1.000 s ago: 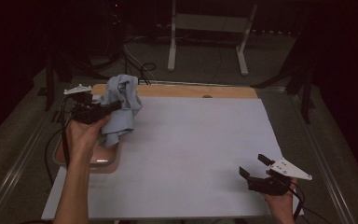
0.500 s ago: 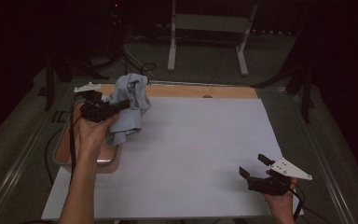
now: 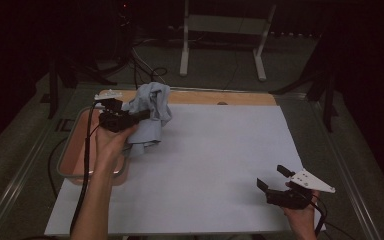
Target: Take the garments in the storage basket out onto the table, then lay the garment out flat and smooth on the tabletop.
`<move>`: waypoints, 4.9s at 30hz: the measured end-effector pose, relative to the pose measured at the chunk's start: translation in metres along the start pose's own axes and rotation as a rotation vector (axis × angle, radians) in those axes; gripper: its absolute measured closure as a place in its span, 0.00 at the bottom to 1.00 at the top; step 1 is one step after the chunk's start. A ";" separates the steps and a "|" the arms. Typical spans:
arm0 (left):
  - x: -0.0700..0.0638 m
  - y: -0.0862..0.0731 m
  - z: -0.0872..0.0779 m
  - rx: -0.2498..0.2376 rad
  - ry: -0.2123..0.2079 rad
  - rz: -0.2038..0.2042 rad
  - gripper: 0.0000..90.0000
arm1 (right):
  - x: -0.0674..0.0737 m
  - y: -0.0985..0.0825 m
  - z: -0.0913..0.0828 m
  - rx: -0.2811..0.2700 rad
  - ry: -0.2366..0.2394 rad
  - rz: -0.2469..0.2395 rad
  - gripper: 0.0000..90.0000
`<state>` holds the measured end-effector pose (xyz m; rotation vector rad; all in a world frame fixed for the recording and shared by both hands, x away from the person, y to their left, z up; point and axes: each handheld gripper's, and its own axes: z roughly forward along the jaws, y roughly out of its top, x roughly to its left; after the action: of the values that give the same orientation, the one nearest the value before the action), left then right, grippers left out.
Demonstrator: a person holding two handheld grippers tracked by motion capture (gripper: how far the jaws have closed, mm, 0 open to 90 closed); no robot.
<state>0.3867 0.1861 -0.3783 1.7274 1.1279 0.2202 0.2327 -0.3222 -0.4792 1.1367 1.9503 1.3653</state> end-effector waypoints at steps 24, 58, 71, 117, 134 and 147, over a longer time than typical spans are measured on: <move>-0.026 -0.008 0.029 0.036 -0.068 0.031 0.77 | -0.001 0.000 0.001 -0.002 -0.001 0.000 0.08; -0.055 -0.031 0.076 0.081 -0.154 0.014 0.75 | -0.001 0.000 0.000 -0.001 -0.001 -0.002 0.08; -0.062 -0.029 0.082 0.055 -0.180 -0.017 0.13 | -0.002 0.000 0.001 0.001 -0.001 -0.004 0.08; -0.057 -0.067 0.044 0.018 0.039 0.104 0.07 | 0.001 -0.001 0.005 0.019 0.010 -0.006 0.08; -0.049 -0.093 0.064 0.104 0.062 0.109 0.16 | 0.002 -0.001 0.006 0.022 0.013 -0.009 0.08; -0.047 -0.107 0.077 0.189 0.154 0.123 0.20 | 0.002 -0.001 0.006 0.021 0.013 -0.009 0.08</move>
<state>0.3458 0.1060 -0.4855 1.9774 1.1850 0.3363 0.2358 -0.3179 -0.4821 1.1297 1.9812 1.3535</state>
